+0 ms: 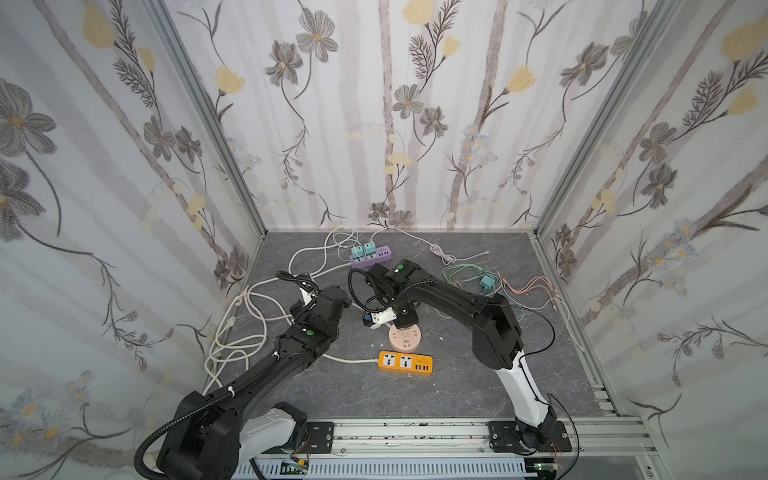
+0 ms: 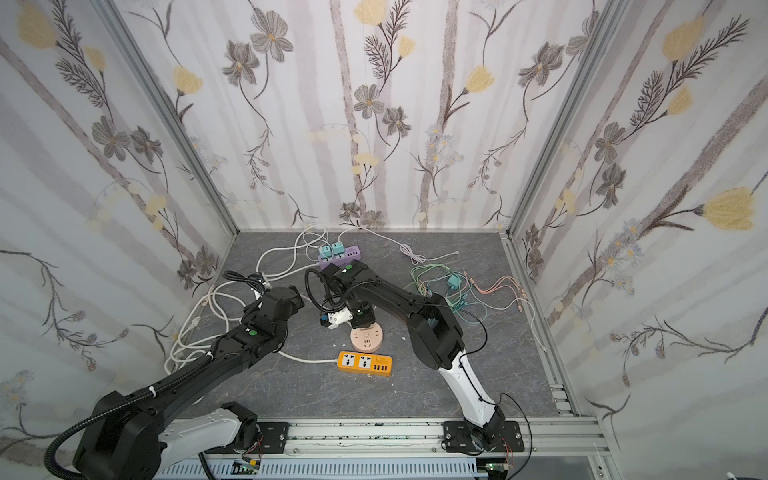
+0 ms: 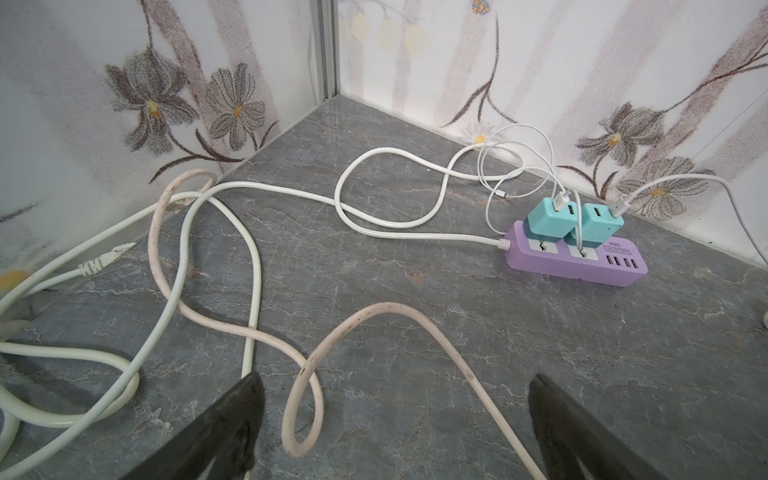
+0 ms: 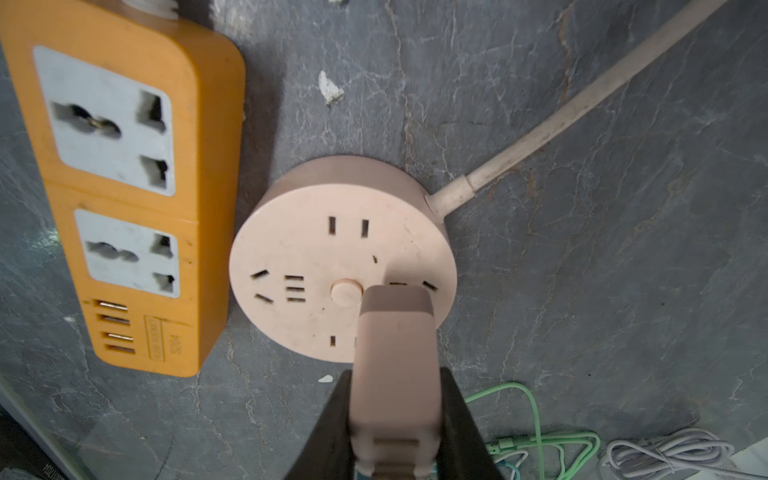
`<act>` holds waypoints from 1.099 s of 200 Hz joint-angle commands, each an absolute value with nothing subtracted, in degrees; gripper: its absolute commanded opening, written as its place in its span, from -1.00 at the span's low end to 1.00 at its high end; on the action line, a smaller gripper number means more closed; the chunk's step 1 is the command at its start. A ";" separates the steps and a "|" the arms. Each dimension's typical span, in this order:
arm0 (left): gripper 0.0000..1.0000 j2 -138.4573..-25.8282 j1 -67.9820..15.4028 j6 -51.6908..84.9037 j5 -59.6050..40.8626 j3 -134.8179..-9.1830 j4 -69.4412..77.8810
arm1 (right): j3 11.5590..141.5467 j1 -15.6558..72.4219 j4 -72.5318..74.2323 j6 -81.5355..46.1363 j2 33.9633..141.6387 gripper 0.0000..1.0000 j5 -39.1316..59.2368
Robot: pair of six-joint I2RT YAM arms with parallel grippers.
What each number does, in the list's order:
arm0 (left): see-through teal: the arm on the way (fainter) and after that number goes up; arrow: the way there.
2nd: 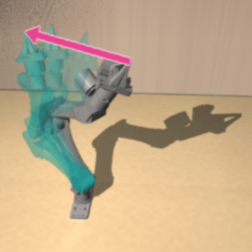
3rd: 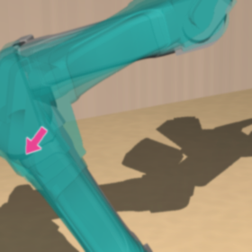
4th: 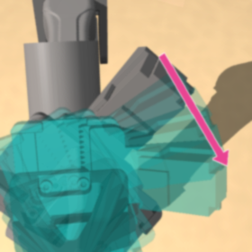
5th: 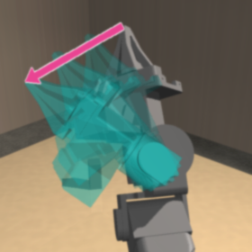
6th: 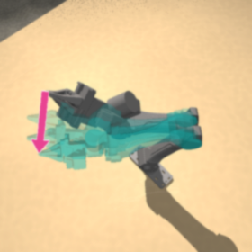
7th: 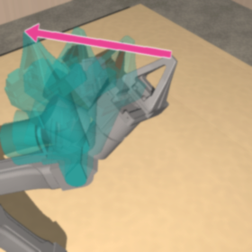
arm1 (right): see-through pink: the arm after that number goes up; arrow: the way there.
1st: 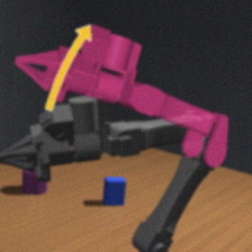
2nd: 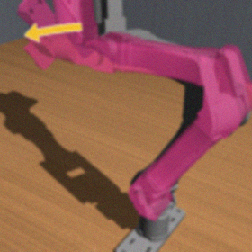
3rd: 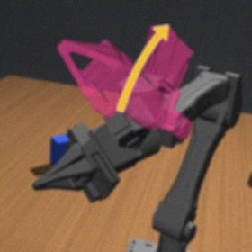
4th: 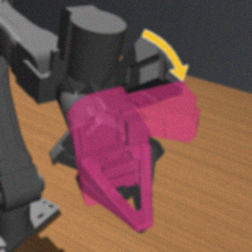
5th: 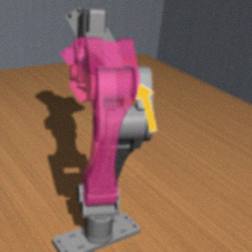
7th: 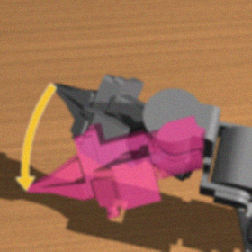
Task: Insert the plug
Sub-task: 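Lower and press the pink charger prongs into the round pink socket with the right gripper, then open the right gripper to release the plugged pink charger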
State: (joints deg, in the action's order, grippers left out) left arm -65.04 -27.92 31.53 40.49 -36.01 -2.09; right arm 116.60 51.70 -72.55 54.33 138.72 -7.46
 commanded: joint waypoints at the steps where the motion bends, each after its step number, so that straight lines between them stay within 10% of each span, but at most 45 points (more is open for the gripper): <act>1: 1.00 -65.04 -27.86 31.85 41.47 -36.05 -1.76 | 116.67 52.62 -69.48 55.88 141.97 -1.00 -6.32; 75: 1.00 -63.97 -27.33 28.67 40.41 -35.93 -1.55 | 117.84 53.26 -70.46 54.05 145.26 -0.99 -4.11; 107: 1.00 -64.40 -27.28 28.58 39.73 -36.12 -1.46 | 118.13 52.98 -70.40 53.33 139.22 0.25 0.12; 139: 1.00 -64.34 -27.29 29.25 39.42 -36.20 -1.15 | 112.94 51.23 -65.98 53.03 131.40 0.97 4.64; 220: 1.00 -73.20 -29.78 22.28 33.03 -46.05 -4.91 | 83.98 39.48 -31.28 34.86 96.99 0.99 9.29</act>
State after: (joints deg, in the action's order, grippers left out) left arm -69.06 -27.99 26.65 35.77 -41.67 -3.09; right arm 93.84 43.94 -54.87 47.09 106.72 8.12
